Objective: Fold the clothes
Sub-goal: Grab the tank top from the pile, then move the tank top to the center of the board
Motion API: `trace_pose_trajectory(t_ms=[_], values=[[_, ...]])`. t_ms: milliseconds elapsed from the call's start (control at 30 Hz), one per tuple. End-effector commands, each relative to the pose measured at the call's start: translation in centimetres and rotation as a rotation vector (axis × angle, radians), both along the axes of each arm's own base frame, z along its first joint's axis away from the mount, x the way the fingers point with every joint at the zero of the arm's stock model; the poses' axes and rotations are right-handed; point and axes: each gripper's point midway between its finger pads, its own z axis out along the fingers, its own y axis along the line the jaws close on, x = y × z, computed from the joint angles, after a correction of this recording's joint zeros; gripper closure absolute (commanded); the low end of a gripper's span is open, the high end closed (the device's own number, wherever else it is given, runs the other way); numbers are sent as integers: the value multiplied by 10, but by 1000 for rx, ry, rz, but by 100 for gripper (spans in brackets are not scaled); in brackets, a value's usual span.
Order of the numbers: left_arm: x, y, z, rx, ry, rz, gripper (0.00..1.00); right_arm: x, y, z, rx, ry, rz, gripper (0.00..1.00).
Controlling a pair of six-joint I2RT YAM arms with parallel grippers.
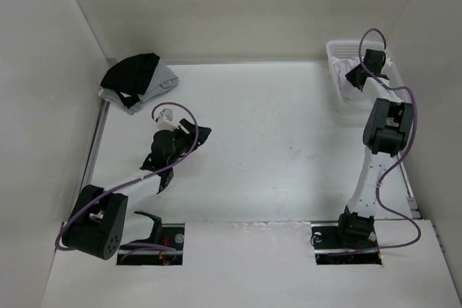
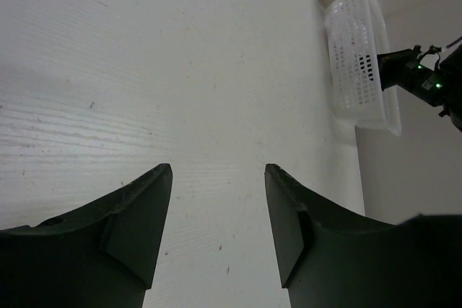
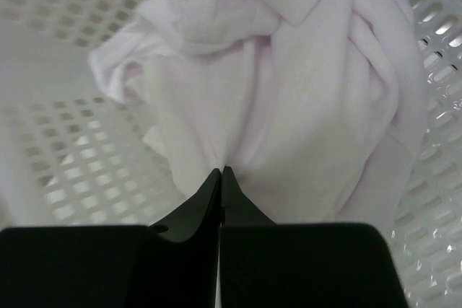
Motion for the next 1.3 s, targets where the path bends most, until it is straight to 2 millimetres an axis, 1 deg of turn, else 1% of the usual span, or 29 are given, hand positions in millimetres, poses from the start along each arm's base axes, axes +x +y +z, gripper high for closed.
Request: trace_pose_trajectory(t_ms=[0, 33, 67, 100, 133, 167, 200, 233, 300, 367, 433, 467, 500, 533, 600, 633, 667, 733, 767, 800, 933, 1000, 1033, 1067, 1100, 1133, 1167, 1200, 1267], values=[[4, -14, 16, -30, -53, -39, 48, 3, 9, 180, -45, -420, 27, 100], [5, -16, 17, -30, -54, -43, 48, -4, 11, 198, -49, -456, 27, 100], [5, -19, 19, -33, -60, -48, 48, -19, 16, 234, -60, -532, 30, 100], [4, -21, 20, -34, -61, -54, 48, -28, 19, 253, -70, -572, 31, 100], [5, -24, 23, -36, -65, -58, 48, -43, 27, 282, -78, -636, 41, 100], [5, -25, 24, -37, -66, -61, 48, -53, 34, 298, -79, -674, 54, 100], [5, -28, 28, -45, -74, -67, 49, -68, 48, 324, -80, -732, 79, 100], [5, -29, 29, -45, -76, -68, 49, -77, 58, 337, -79, -760, 97, 100], [5, -31, 38, -54, -91, -72, 49, -110, 88, 382, -94, -865, 151, 100], [4, -31, 49, -64, -110, -71, 50, -150, 127, 425, -103, -963, 233, 100], [3, -27, 60, -63, -132, -54, 50, -194, 168, 464, -104, -1056, 332, 100], [3, -24, 65, -61, -144, -41, 50, -213, 184, 478, -102, -1093, 377, 100], [2, -21, 70, -58, -150, -28, 50, -242, 209, 499, -99, -1152, 446, 100], [1, -14, 78, -45, -166, -7, 50, -278, 238, 521, -78, -1218, 537, 100], [0, -7, 85, -31, -185, 22, 50, -303, 258, 534, -60, -1259, 607, 99], [-1, 1, 89, -21, -195, 59, 50, -331, 281, 544, -21, -1291, 686, 99], [-2, 4, 91, -14, -196, 77, 50, -341, 291, 545, -3, -1299, 717, 99], [-3, 15, 91, 10, -189, 115, 50, -355, 312, 538, 52, -1294, 781, 98], [-5, 22, 88, 27, -186, 140, 50, -349, 326, 516, 95, -1248, 804, 98], [-5, 23, 89, 28, -186, 142, 50, -347, 328, 510, 104, -1236, 806, 98], [-8, 42, 73, 53, -151, 172, 50, -309, 359, 436, 214, -1105, 837, 98], [-8, 53, 61, 60, -119, 190, 50, -281, 372, 394, 277, -1018, 833, 97], [-8, 58, 57, 55, -99, 195, 50, -251, 377, 358, 299, -944, 816, 97], [-9, 60, 55, 55, -91, 195, 51, -235, 382, 339, 302, -910, 814, 97], [-10, 62, 52, 61, -83, 198, 51, -211, 390, 313, 315, -859, 810, 97], [-12, 65, 48, 66, -74, 210, 51, -181, 390, 287, 318, -804, 792, 97], [-13, 66, 45, 69, -67, 219, 51, -167, 390, 274, 322, -778, 783, 97], [-14, 66, 42, 76, -61, 222, 52, -142, 388, 254, 329, -739, 769, 97], [-20, 66, 30, 113, -23, 228, 53, -97, 366, 233, 336, -699, 696, 97]])
